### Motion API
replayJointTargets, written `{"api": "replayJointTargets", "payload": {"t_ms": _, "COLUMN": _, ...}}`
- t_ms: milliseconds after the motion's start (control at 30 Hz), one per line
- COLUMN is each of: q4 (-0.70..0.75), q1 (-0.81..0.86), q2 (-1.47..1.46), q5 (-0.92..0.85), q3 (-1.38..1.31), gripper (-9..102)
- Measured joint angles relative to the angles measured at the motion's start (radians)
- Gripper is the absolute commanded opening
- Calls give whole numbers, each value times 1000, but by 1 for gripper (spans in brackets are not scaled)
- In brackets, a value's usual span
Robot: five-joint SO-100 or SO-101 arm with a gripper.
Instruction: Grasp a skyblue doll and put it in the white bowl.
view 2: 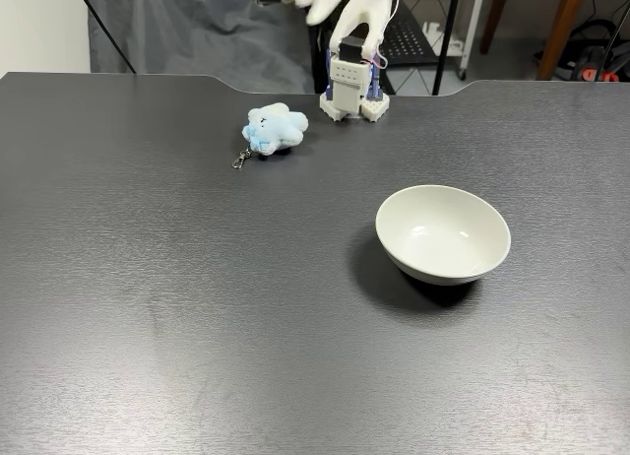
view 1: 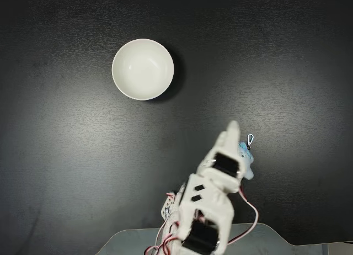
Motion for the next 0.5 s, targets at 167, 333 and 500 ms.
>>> {"api": "replayJointTargets", "payload": {"t_ms": 167, "q4": 0, "q1": 282, "q2": -176, "q5": 0, "q3": 0, "gripper": 16}}
{"api": "replayJointTargets", "payload": {"t_ms": 333, "q4": 0, "q1": 512, "q2": -325, "q5": 0, "q3": 0, "gripper": 16}}
{"api": "replayJointTargets", "payload": {"t_ms": 500, "q4": 0, "q1": 657, "q2": -413, "q5": 0, "q3": 0, "gripper": 16}}
